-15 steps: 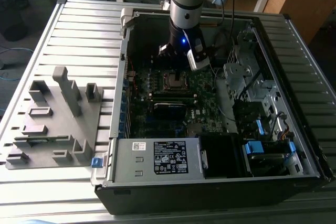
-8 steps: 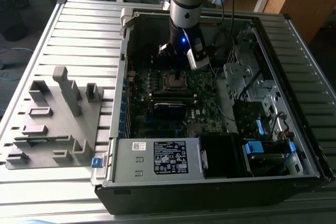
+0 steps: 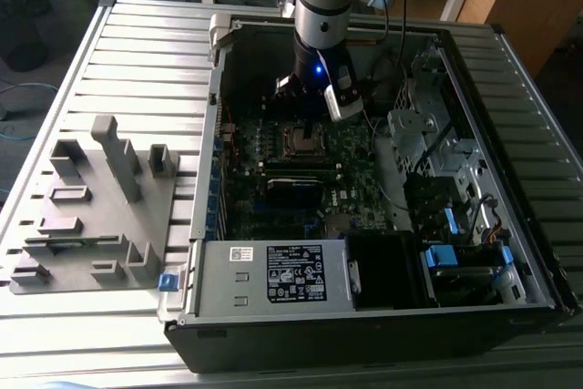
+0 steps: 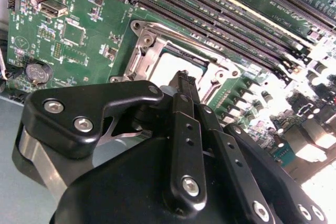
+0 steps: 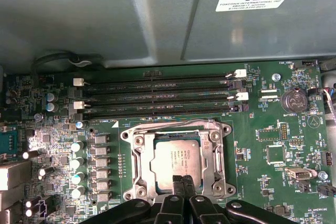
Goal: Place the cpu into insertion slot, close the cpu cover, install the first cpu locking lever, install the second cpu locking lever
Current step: 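Install the second cpu locking lever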
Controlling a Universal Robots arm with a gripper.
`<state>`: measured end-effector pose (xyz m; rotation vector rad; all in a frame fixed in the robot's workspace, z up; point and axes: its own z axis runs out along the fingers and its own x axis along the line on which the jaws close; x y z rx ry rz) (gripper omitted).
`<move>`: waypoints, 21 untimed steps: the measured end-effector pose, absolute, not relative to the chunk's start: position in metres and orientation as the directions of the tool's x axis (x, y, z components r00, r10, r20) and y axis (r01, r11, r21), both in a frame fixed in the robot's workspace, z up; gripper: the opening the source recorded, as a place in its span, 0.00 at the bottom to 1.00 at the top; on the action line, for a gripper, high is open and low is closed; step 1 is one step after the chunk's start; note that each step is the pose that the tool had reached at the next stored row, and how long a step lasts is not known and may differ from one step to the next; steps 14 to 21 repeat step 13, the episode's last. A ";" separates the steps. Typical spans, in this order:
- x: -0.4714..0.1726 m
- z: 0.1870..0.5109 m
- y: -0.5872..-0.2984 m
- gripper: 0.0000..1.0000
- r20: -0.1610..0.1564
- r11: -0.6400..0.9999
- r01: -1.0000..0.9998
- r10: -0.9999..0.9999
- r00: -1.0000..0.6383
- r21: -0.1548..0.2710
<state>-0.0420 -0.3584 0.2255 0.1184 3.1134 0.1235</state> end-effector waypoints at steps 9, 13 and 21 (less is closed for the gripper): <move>-0.042 0.230 -0.358 0.11 -0.021 0.994 0.075 0.077 -0.997 0.080; -0.042 0.231 -0.358 0.11 -0.021 0.994 0.075 0.077 -0.997 0.080; -0.042 0.231 -0.358 0.11 -0.021 0.994 0.075 0.077 -0.997 0.080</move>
